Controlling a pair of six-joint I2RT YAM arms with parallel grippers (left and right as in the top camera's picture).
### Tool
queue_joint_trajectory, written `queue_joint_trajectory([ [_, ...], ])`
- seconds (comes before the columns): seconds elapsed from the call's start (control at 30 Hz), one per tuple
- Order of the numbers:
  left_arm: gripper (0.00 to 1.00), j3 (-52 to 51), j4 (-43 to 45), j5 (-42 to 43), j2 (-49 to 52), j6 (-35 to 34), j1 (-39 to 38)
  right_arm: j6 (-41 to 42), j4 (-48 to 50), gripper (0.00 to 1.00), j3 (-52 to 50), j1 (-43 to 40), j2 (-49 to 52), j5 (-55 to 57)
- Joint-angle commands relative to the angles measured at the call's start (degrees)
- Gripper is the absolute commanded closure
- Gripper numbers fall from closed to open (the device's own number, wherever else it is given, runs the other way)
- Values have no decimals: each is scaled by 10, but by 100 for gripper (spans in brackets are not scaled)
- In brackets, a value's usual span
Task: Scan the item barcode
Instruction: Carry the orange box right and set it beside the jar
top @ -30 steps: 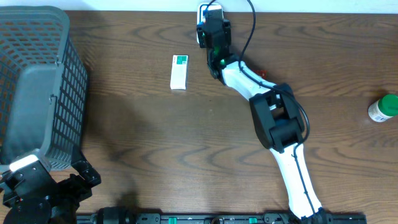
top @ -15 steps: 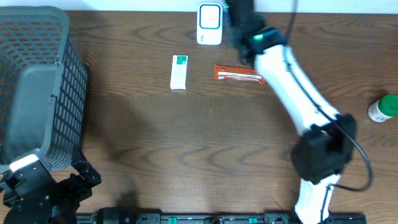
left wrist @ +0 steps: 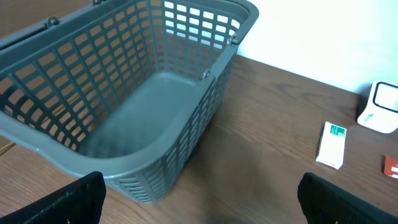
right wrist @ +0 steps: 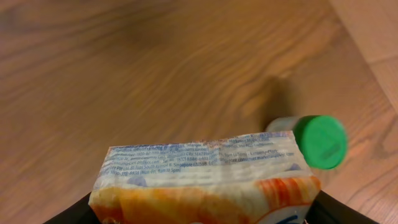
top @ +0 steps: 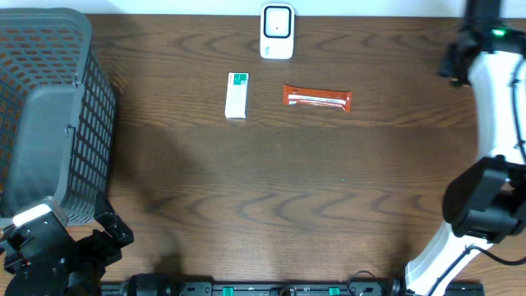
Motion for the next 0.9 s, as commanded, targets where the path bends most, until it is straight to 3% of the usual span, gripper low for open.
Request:
queue_joint_trajectory([
  [0.0,0,-2,0,3,1,-5,2,12,15,32,-7,-47,10,-35],
  [0.27,0,-2,0,3,1,-5,2,12,16,34,-7,-125,25,-59],
  [0.3,0,-2,0,3,1,-5,2,12,16,29,-7,-131,30,-66],
  [0.37,0,-2,0,3,1,-5,2,12,17,1,-7,-138,44,-78],
  [0.7,0,-2,0,3,1,-5,2,5,19,1,41,-117,-3,-80],
  [0.87,0,-2,0,3,1,-5,2,-3,25,1,77,-66,-61,-231],
])
